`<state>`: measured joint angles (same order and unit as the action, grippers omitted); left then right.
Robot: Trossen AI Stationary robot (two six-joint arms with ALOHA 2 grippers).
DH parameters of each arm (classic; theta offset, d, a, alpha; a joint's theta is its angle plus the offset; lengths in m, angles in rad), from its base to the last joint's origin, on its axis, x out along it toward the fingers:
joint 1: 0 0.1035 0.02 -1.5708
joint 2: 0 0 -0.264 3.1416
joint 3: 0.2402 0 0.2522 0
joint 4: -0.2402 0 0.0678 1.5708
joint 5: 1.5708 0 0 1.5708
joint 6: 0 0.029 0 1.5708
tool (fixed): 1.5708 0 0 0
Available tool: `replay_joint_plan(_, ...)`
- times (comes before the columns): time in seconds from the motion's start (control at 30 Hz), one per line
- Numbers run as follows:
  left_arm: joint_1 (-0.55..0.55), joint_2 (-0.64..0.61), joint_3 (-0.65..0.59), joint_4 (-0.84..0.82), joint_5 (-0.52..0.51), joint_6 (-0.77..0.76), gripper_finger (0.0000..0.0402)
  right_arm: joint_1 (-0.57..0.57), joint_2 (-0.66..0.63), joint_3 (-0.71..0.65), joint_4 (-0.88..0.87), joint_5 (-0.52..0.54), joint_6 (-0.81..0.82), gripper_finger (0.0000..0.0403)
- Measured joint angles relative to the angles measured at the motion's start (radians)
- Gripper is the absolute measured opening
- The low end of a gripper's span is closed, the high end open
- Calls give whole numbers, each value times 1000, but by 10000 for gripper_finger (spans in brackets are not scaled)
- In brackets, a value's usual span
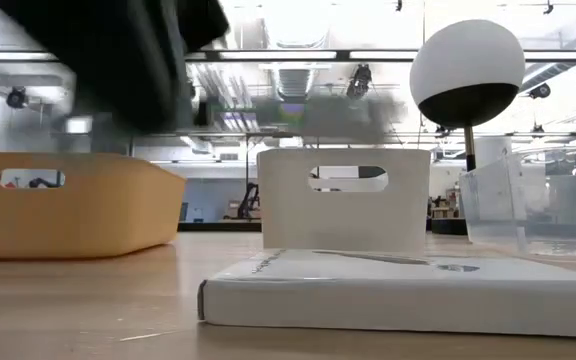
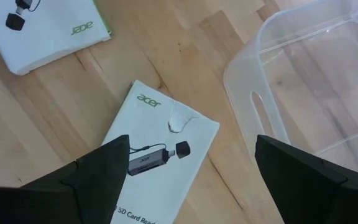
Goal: Pick and place items into bin
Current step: Put the light blue charger cable into the yellow bin
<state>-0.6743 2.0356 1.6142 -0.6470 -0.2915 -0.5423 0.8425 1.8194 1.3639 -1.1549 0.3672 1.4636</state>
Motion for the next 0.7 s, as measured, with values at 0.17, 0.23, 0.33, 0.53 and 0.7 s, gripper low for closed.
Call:
replay_joint_plan(0.17,-15,-157,-4,-313,-179,-648,8,-2,0,-3,-20,-2,70,329)
replay_joint_plan(0.23,-27,-218,-13,-453,-263,-1012,8,-6,0,-5,-39,-1,120,329)
replay_joint_plan(0.33,-61,-302,-48,-625,-374,-1422,7,-19,0,-14,-52,1,170,329)
replay_joint_plan(0.53,-11,-439,-239,-668,-358,-1572,13,-54,0,-30,-51,43,164,329)
replay_joint_plan(0.7,73,-527,-460,-486,-300,-1569,15,-81,0,-31,-49,52,130,329)
